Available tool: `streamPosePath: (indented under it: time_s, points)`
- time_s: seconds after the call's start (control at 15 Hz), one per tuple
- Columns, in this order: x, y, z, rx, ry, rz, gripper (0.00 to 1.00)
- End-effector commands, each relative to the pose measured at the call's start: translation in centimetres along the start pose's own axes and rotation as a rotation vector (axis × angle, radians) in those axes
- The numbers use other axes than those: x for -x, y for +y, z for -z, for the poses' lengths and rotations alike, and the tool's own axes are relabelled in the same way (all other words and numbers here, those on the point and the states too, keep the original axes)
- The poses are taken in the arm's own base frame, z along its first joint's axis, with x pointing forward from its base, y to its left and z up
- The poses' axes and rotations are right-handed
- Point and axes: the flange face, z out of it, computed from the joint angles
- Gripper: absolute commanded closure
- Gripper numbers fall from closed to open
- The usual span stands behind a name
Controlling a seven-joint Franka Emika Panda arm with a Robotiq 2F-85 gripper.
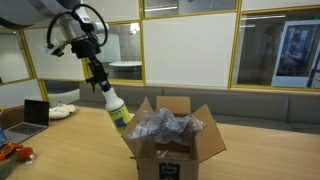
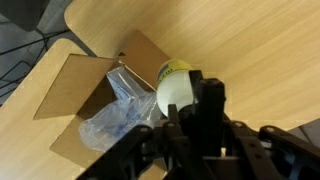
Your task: Remove all the plastic bags and the spray bottle from the table and put them in the box
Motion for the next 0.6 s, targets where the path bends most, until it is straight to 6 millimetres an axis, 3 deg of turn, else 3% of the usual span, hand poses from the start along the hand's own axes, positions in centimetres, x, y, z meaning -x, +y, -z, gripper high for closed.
streamPosePath:
  time_s: [0.0,0.53]
  points:
    - [-3.5,1.3,3.8,0.004,0.066,-0.007,0.83]
    - [-8.4,3.1,7.5,0.008,0.153,-0.041,0.83]
